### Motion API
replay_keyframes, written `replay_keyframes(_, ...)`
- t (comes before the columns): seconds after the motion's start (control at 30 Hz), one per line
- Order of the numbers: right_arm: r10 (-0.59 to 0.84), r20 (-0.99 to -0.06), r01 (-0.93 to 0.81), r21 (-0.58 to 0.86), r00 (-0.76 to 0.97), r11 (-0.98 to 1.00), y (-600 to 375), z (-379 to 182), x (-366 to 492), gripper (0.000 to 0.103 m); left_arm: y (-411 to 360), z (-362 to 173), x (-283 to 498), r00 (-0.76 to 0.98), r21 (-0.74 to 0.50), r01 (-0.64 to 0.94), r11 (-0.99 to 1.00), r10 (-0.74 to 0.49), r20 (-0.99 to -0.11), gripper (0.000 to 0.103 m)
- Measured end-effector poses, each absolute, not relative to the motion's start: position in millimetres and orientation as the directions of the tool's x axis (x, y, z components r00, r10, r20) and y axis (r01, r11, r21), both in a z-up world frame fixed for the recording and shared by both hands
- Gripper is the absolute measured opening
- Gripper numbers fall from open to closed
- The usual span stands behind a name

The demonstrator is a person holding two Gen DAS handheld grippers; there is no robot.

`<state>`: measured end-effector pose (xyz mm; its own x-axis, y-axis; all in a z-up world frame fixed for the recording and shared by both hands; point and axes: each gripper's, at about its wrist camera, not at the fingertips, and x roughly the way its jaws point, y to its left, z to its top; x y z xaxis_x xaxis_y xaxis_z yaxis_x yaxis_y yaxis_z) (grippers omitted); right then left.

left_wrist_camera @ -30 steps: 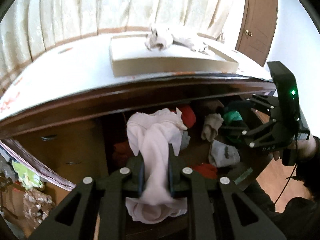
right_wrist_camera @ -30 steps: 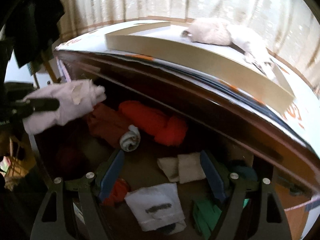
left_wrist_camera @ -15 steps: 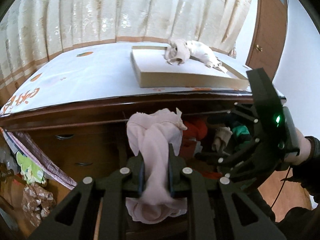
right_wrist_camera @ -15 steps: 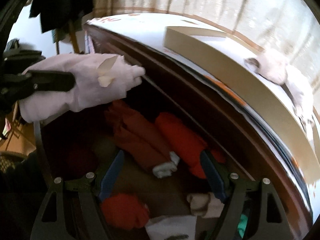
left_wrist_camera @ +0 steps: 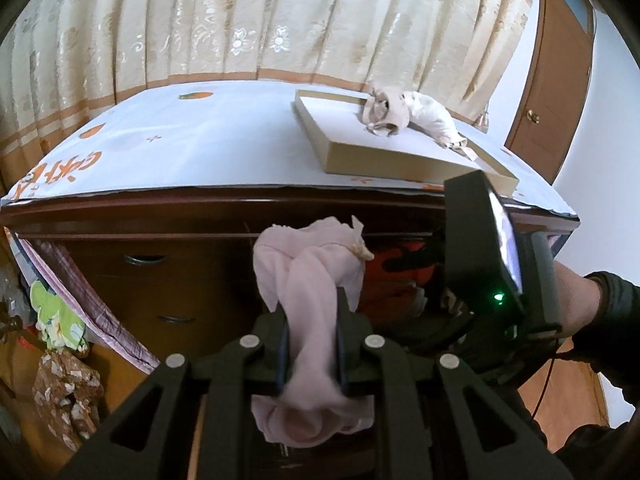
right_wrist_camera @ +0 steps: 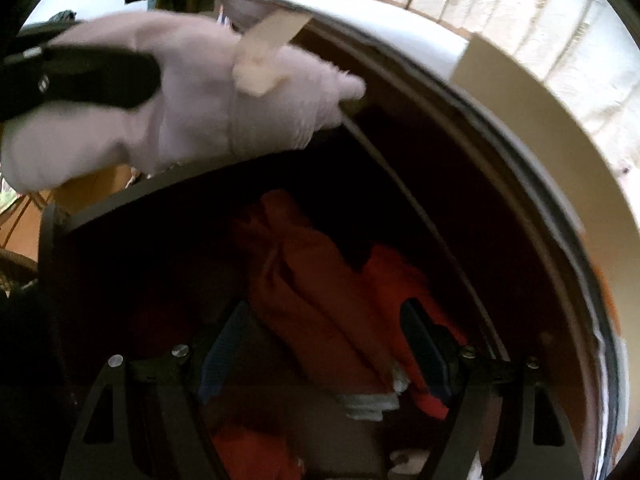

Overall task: Take underwear out of drawer
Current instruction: 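Lift the pink underwear with the left tool while the right tool grasps red underwear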

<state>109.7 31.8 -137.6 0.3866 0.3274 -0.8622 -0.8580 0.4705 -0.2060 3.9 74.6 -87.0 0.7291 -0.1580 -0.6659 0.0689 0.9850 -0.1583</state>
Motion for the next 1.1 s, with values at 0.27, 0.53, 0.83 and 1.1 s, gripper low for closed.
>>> replay_keyframes(0.27,0.292,-0.895,-0.872,-0.180,0.337,0.455,39,-160,122,0.074,79,-91,6,0.725,-0.173,0.061,0.983,-0.163,-0.669,0.016)
replay_keyframes(0.53,0.255,-0.907,-0.878,-0.201,0.335,0.435,45,-178,119,0.071,83,-93,8,0.722,-0.177,0.053,0.983,-0.160,-0.673,0.016)
replay_keyframes(0.83,0.249,-0.926,-0.879,-0.146,0.283,0.454,44,-184,120,0.044,83,-94,8,0.721,-0.177,0.057,0.983,-0.163,-0.674,0.016)
replay_keyframes(1.1,0.261,-0.919,-0.870,-0.146,0.295,0.470,38,-176,115,0.029,78,-90,6,0.726,-0.174,0.060,0.983,-0.162,-0.669,0.016)
